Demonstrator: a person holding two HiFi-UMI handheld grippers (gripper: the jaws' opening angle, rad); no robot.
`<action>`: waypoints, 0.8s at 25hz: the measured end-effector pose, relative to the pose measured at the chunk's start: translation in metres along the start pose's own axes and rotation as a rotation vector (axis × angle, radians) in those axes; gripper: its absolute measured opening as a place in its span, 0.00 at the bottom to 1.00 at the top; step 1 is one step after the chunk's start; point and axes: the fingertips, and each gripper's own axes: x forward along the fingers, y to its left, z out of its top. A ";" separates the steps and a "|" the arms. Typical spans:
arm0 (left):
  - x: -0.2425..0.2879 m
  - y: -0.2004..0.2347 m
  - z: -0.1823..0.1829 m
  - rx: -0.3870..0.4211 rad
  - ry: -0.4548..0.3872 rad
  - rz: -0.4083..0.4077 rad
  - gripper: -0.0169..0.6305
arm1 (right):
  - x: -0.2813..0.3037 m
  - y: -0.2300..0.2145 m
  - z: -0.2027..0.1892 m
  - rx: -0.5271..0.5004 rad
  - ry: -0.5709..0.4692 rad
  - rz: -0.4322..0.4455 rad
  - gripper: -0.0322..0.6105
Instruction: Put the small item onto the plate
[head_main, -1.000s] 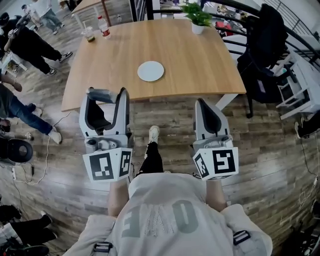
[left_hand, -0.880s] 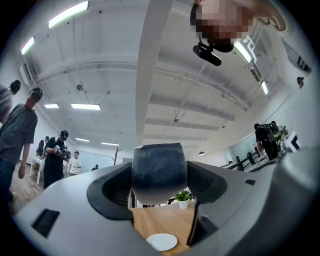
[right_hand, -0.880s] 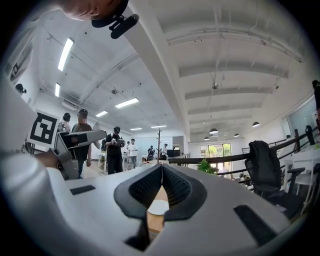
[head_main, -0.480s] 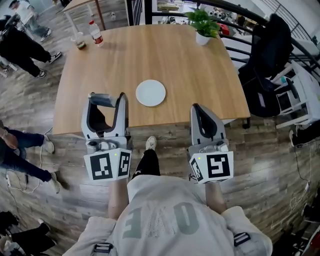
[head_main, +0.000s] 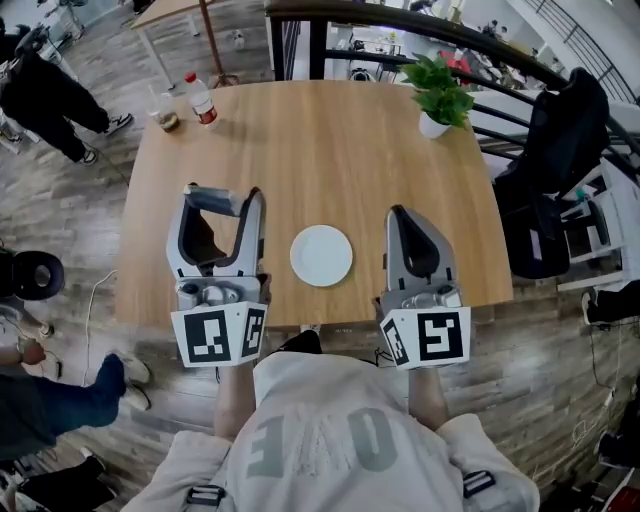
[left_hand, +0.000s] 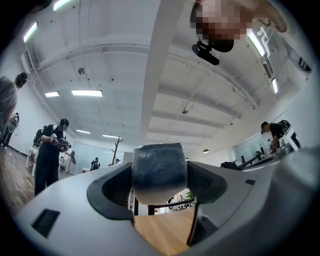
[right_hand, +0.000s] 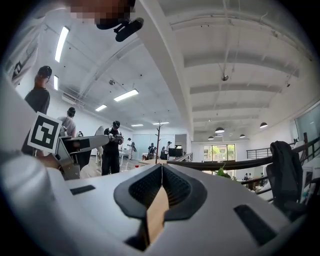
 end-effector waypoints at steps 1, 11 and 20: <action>0.010 0.002 -0.002 0.003 -0.003 -0.005 0.52 | 0.011 -0.003 0.000 0.000 -0.002 0.001 0.08; 0.066 -0.003 -0.026 0.039 0.036 -0.058 0.52 | 0.070 -0.020 -0.013 0.046 0.016 0.028 0.08; 0.085 -0.035 -0.027 0.126 0.046 -0.059 0.52 | 0.076 -0.050 -0.011 0.053 0.007 0.068 0.08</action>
